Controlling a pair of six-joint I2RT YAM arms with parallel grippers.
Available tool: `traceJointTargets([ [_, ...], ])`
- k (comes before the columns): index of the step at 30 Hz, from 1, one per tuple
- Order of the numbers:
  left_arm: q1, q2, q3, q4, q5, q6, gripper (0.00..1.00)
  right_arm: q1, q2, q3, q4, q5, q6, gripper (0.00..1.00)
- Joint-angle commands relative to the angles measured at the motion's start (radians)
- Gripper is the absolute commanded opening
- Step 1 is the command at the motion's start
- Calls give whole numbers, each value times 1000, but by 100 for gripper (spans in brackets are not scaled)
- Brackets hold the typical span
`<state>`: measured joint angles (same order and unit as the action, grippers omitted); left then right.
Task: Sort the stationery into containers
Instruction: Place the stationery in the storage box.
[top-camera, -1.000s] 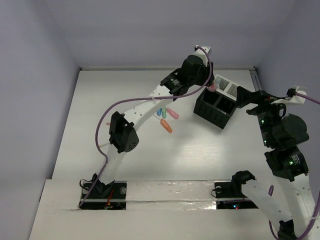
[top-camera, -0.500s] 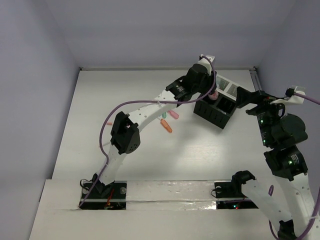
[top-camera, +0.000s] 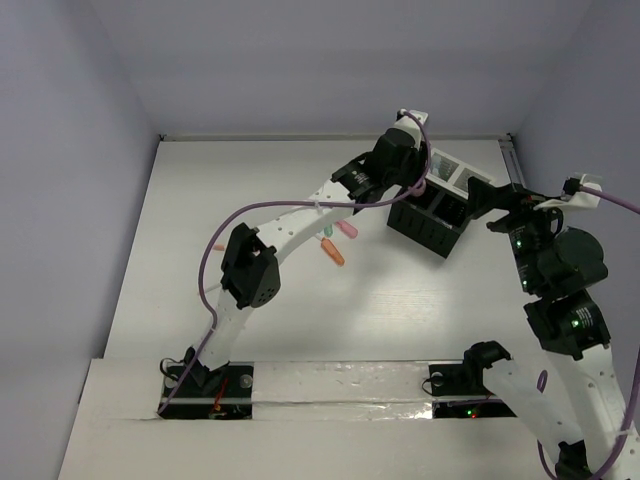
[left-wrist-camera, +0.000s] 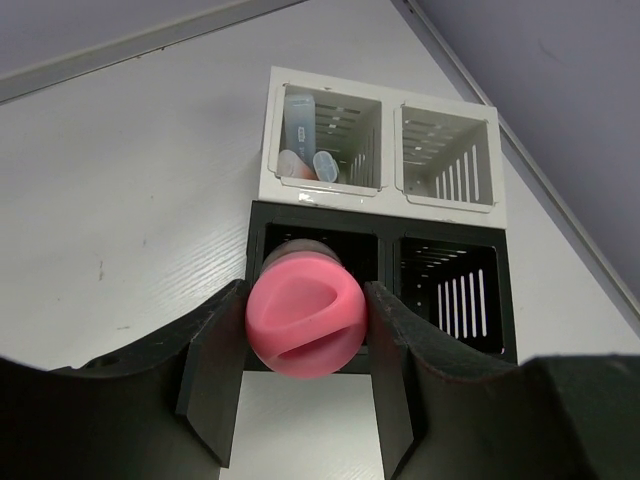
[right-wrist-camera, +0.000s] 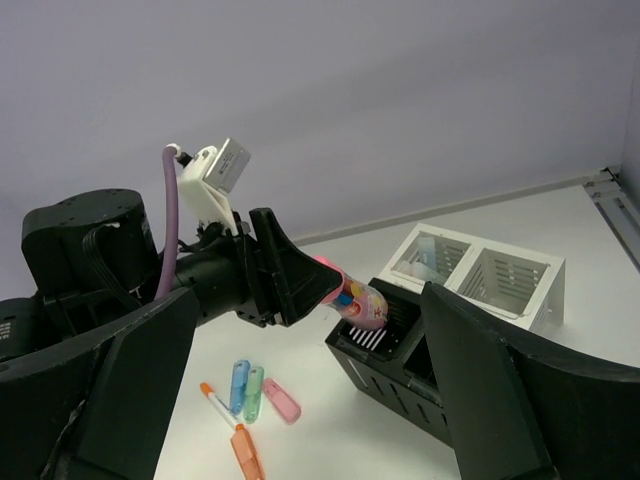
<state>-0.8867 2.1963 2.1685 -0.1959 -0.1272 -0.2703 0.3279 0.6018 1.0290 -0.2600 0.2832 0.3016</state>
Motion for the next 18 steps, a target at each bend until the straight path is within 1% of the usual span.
traceJointTargets([
  [1, -6, -20, 36, 32, -17, 20, 0, 2, 4, -14, 59, -10, 5, 99],
  [8, -15, -4, 54, 21, -14, 28, 3, 2, 4, -17, 64, -13, 7, 99],
  [12, -15, 6, 65, 13, -9, 29, 9, 2, 6, -15, 59, -15, 5, 100],
  [17, -15, 5, 73, 10, -8, 31, 13, 2, 7, -12, 56, -15, 7, 100],
  [18, -15, 3, 76, 10, -8, 31, 15, 2, 7, -12, 57, -15, 8, 100],
])
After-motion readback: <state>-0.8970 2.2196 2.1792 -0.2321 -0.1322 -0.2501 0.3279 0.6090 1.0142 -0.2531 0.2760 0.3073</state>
